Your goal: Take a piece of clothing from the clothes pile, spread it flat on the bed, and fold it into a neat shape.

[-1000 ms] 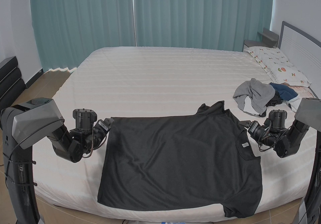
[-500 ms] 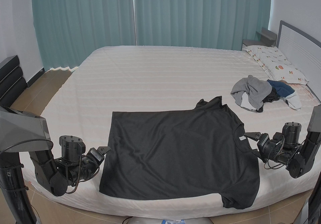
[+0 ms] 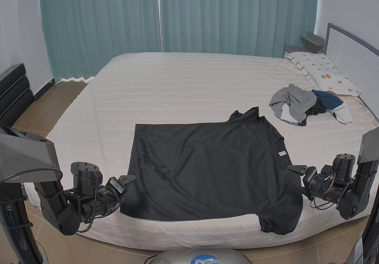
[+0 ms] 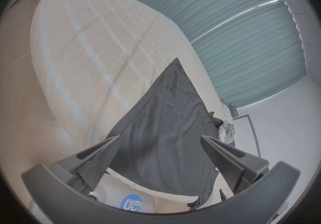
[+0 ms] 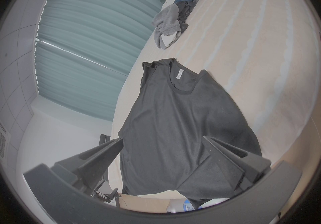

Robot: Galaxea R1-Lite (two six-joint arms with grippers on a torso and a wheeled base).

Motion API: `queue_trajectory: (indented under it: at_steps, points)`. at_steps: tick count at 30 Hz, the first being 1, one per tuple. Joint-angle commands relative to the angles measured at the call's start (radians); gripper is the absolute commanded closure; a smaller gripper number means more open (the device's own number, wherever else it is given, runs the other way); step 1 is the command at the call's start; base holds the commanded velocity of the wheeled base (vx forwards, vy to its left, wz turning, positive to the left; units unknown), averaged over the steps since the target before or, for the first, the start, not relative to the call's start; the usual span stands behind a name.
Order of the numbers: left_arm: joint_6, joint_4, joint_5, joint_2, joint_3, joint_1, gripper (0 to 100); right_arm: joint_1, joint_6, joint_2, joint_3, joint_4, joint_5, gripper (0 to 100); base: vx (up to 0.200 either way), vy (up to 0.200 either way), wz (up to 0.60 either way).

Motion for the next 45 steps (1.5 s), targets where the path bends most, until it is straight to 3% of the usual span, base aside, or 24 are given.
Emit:
queue_trajectory:
  at_steps: [1, 10, 14, 18, 24, 29, 34, 39, 45]
  points:
    - [-0.010, 0.001, -0.001, 0.002, 0.002, -0.025, 0, 0.010, 0.001, 0.019, 0.007, 0.000, 0.000, 0, 0.000, -0.200, 0.00]
    - [0.000, -0.001, 0.009, -0.007, 0.033, -0.041, 0, 0.014, -0.002, 0.017, 0.013, -0.002, -0.002, 0, 0.000, -0.200, 0.00]
    - [0.025, 0.001, 0.001, -0.032, 0.057, -0.037, 0, 0.016, -0.002, 0.019, 0.014, 0.000, -0.002, 0, 0.000, 0.000, 0.00]
    - [0.131, -0.001, -0.001, -0.059, 0.096, -0.031, 0, 0.027, -0.002, 0.019, 0.016, 0.000, -0.002, 0, 0.000, 0.000, 0.00]
    - [0.141, -0.001, 0.009, -0.053, 0.097, -0.040, 0, 0.034, -0.002, 0.019, 0.020, 0.000, -0.002, 0, 0.000, 0.000, 0.00]
    - [0.151, 0.001, 0.012, -0.061, 0.096, -0.023, 0, 0.043, -0.003, 0.019, 0.022, 0.000, -0.005, 0, -0.160, 0.000, 0.00]
    - [0.261, 0.013, 0.007, -0.063, 0.099, 0.031, 0, 0.043, -0.005, 0.017, 0.022, 0.000, -0.005, 0, -0.080, 0.000, 0.00]
    - [0.276, 0.016, -0.002, -0.052, 0.094, 0.048, 0, 0.045, -0.003, 0.019, 0.022, 0.000, -0.002, 0, 0.000, 0.000, 0.00]
    - [0.307, 0.002, -0.007, 0.085, 0.060, 0.094, 0, 0.053, -0.003, 0.021, 0.027, 0.000, -0.002, 0, 0.000, 0.000, 0.00]
